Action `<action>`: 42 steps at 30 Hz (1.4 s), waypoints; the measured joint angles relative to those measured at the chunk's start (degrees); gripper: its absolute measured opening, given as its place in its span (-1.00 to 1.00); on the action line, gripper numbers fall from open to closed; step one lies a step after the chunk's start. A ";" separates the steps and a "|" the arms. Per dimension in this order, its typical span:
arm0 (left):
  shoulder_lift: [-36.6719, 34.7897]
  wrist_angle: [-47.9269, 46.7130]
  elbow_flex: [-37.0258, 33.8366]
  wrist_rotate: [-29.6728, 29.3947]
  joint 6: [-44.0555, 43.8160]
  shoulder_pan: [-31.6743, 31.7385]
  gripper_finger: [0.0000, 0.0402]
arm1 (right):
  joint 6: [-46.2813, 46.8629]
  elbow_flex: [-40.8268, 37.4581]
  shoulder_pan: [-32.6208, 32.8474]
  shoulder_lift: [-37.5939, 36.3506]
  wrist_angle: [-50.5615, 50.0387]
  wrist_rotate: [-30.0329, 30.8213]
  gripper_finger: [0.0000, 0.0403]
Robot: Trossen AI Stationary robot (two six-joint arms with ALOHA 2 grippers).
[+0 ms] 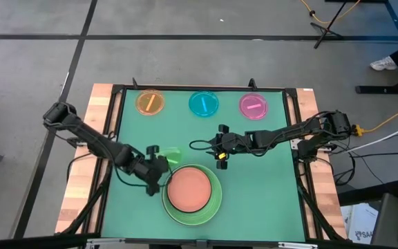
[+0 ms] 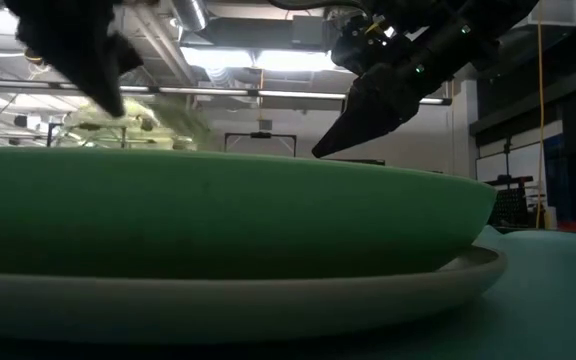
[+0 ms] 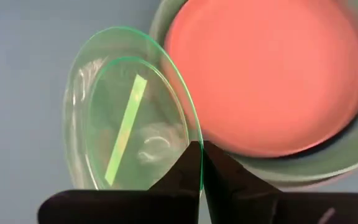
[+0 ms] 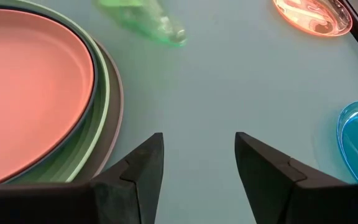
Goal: Stack plastic plates
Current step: Stack the transparent green plate on top of the orange plate
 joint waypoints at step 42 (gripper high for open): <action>0.11 39.90 -14.09 6.69 14.84 -4.06 -0.99 | 0.00 0.00 0.01 0.00 0.00 -0.02 -0.08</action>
